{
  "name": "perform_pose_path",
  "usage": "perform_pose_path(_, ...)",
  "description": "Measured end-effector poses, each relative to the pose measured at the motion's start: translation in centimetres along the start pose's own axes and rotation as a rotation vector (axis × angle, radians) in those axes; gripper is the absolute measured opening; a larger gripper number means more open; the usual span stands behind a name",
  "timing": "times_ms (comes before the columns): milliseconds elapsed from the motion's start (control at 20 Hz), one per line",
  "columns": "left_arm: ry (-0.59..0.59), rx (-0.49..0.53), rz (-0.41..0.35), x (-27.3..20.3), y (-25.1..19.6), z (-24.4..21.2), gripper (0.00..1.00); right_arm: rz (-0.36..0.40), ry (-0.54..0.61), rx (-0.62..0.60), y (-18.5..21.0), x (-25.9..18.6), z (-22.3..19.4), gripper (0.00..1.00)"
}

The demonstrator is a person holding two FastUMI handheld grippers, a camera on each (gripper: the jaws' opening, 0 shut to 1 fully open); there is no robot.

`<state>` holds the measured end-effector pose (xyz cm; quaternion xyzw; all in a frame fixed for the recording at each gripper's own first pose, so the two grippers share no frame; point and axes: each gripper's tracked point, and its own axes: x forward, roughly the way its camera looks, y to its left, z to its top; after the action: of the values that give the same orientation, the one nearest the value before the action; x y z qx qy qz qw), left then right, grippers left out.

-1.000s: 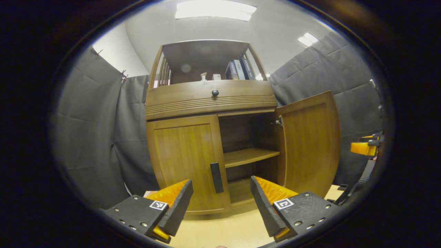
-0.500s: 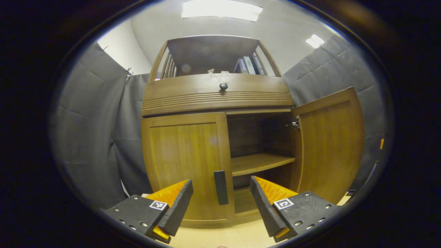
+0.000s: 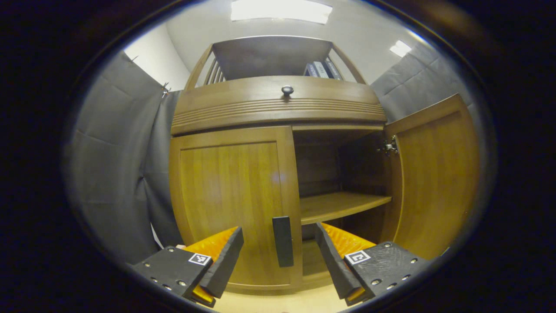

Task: Open the right door of the double-door shoe cabinet with the right hand, and open the left door with the left hand.

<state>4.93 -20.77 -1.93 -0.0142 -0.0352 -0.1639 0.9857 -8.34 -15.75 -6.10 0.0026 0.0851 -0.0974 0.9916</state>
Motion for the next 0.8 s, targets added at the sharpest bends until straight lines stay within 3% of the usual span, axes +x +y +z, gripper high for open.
perform_pose_path(300,0.039,0.028,0.004,1.5,0.2,-1.5,0.96,-0.011,0.014,-0.006,0.2,0.6,-0.3,0.92)
perform_pose_path(350,0.046,0.029,0.004,1.6,0.2,-1.7,0.96,-0.011,0.016,-0.009,0.1,0.6,-0.4,0.98)
perform_pose_path(500,0.075,0.029,0.011,1.9,0.3,-2.5,0.96,-0.017,0.026,-0.022,-0.1,0.6,-0.5,0.98)
perform_pose_path(600,0.089,0.022,0.016,2.1,0.3,-2.8,0.96,-0.023,0.027,-0.026,-0.2,0.6,-0.4,0.92)
perform_pose_path(700,0.116,0.005,0.010,2.1,-0.1,-3.6,0.87,-0.026,0.035,-0.028,-0.3,0.7,-0.5,1.00)
perform_pose_path(750,0.121,-0.002,0.013,1.9,-0.2,-3.5,0.82,-0.028,0.037,-0.029,-0.3,0.6,-0.5,0.92)
perform_pose_path(800,0.124,-0.012,0.011,2.0,-0.2,-3.6,0.77,-0.029,0.038,-0.030,-0.4,0.7,-0.4,0.92)
